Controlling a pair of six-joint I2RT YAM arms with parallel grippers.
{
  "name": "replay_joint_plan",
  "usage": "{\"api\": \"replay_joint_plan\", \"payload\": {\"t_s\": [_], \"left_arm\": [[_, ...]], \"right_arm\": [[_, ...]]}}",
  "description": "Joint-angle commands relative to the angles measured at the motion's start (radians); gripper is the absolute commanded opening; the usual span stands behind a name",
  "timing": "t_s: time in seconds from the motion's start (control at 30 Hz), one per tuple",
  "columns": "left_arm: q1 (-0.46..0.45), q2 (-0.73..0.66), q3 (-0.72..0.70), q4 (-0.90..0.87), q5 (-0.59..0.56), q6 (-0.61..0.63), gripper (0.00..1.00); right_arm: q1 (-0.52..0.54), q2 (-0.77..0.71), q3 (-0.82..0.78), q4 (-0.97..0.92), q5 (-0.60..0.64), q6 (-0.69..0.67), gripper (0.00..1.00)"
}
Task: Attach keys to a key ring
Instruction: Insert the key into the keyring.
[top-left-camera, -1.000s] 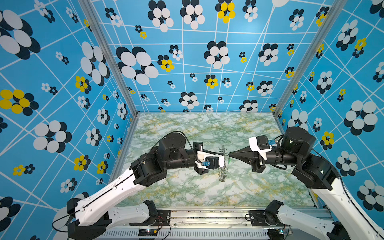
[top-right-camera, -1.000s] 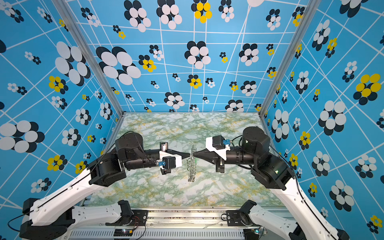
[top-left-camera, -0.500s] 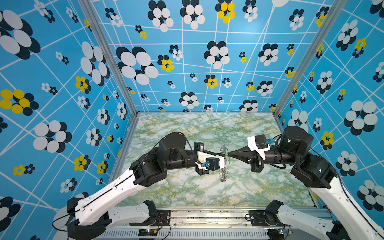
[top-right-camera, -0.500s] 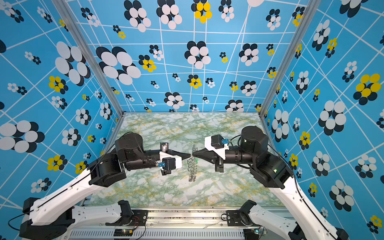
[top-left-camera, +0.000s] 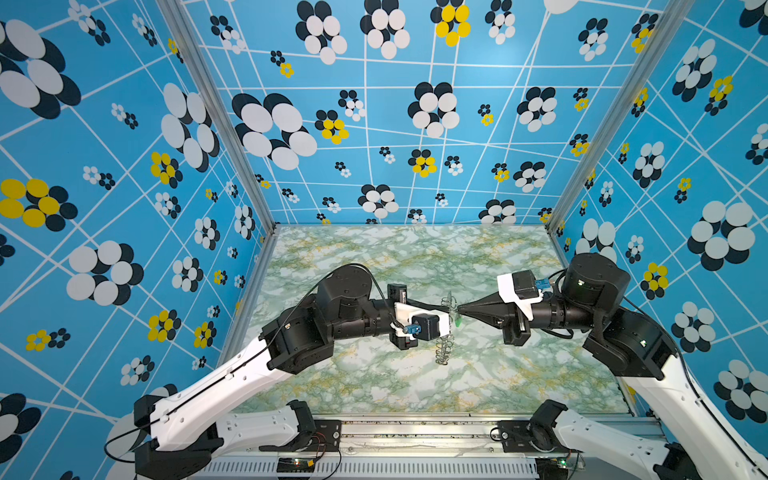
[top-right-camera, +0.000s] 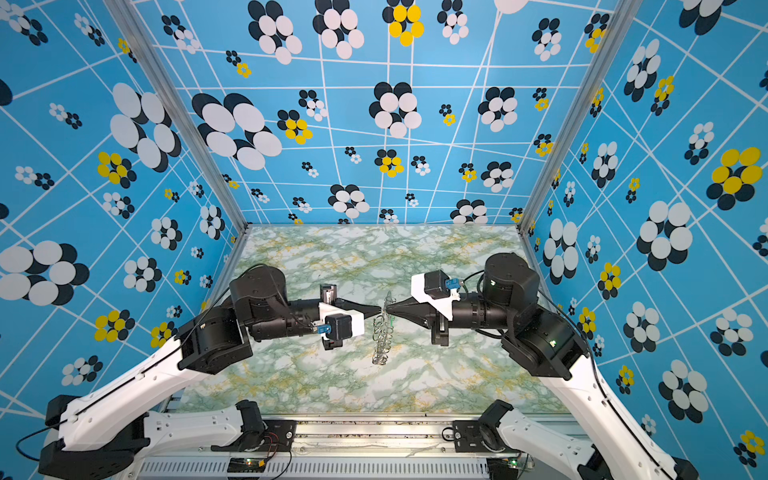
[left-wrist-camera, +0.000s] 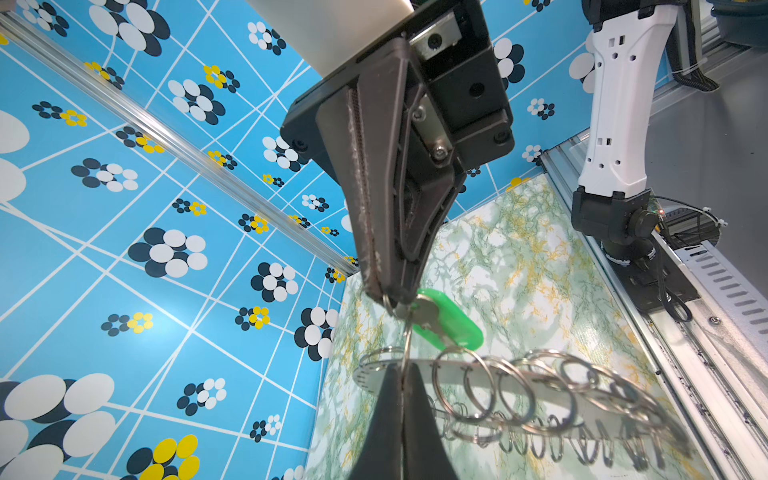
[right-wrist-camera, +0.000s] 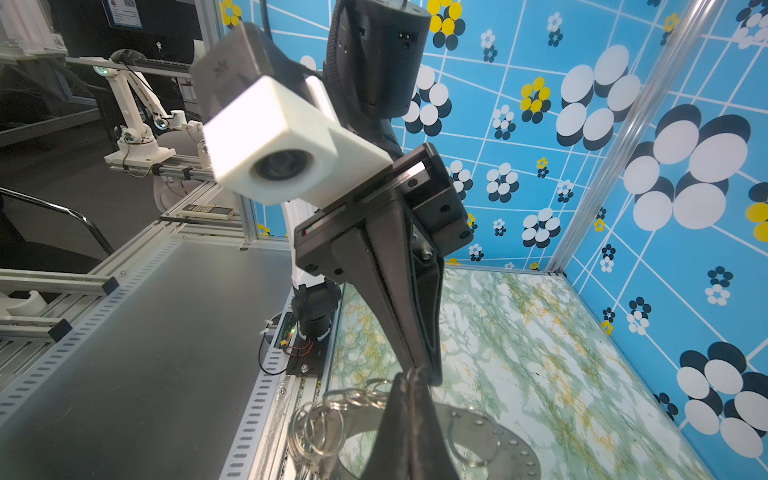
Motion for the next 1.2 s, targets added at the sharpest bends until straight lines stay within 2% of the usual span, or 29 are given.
{"api": "replay_joint_plan", "payload": {"t_s": [0.0,1.17], "left_arm": [[-0.009,-0.027,0.009,0.057,0.004,-0.001,0.0],[-0.017,-0.025,0.032,0.066,0.029,-0.012,0.0]], "right_arm": [[0.009,0.004,0.01,-0.015,-0.016,0.01,0.0],[0.009,0.026,0.013,-0.068,0.037,-0.019,0.0]]}}
